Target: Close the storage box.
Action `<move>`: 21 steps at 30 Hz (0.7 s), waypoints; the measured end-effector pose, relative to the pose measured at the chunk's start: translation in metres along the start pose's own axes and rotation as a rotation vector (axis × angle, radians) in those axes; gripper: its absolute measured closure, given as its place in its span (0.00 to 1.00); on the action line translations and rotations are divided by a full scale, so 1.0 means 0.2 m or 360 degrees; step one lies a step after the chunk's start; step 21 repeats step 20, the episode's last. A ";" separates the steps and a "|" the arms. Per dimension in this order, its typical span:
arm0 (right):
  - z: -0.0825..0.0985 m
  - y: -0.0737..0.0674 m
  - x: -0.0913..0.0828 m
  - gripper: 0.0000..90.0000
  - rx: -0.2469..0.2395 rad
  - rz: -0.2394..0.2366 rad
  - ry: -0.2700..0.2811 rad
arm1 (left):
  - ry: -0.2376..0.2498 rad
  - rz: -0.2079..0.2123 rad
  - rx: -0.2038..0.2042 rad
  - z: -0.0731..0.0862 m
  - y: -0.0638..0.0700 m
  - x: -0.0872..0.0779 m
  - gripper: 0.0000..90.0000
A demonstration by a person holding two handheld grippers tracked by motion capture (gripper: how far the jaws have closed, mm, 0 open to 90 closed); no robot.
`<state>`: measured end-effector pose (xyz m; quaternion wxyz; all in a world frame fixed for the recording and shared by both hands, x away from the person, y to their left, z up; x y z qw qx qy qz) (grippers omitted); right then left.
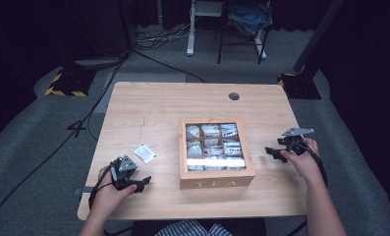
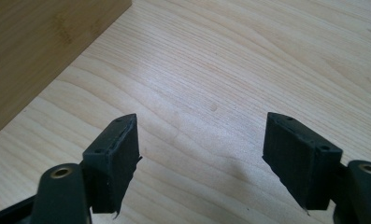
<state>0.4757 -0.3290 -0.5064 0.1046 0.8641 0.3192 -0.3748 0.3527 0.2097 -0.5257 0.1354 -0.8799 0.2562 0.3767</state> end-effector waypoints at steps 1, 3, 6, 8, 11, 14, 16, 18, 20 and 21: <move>0.01 0.00 0.01 0.31 -0.0003 0.0007 0.0004 | -0.0003 -0.0004 -0.0004 0.00 0.00 0.00 0.31; 0.01 0.00 0.03 0.30 -0.0002 0.0012 0.0012 | -0.0007 -0.0004 -0.0010 0.01 -0.01 0.00 0.31; 0.03 0.00 0.07 0.30 -0.0001 0.0023 0.0008 | 0.0007 -0.0014 -0.0005 0.01 -0.02 0.01 0.30; 0.04 0.00 0.09 0.30 0.0017 0.0017 0.0018 | 0.0007 -0.0003 -0.0021 0.01 -0.02 0.01 0.30; 0.04 -0.01 0.11 0.24 0.0059 0.0008 0.0068 | 0.0013 -0.0011 -0.0014 0.01 -0.02 0.01 0.30; 0.04 -0.01 0.13 0.20 0.0060 0.0020 0.0101 | 0.0016 -0.0018 -0.0010 0.02 -0.03 0.01 0.29; 0.03 0.00 0.14 0.18 0.0062 0.0021 0.0096 | 0.0014 -0.0021 -0.0017 0.02 -0.03 0.01 0.29; 0.03 0.00 0.14 0.16 0.0066 0.0030 0.0086 | 0.0012 -0.0022 -0.0016 0.02 -0.03 0.01 0.29; 0.03 0.00 0.14 0.14 0.0087 0.0048 0.0088 | 0.0013 -0.0022 -0.0012 0.02 -0.03 0.01 0.29; 0.03 0.00 0.14 0.14 0.0087 0.0048 0.0088 | 0.0013 -0.0022 -0.0012 0.02 -0.03 0.01 0.29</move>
Point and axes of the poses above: each handheld gripper's, and its own axes: x roughly forward along the jaws, z roughly out of its underside, y roughly to its right, the point moved 4 cm from there along x, roughly forward along the jaws, and after that the axes turned 7 degrees about -z, right-handed, at the moved point
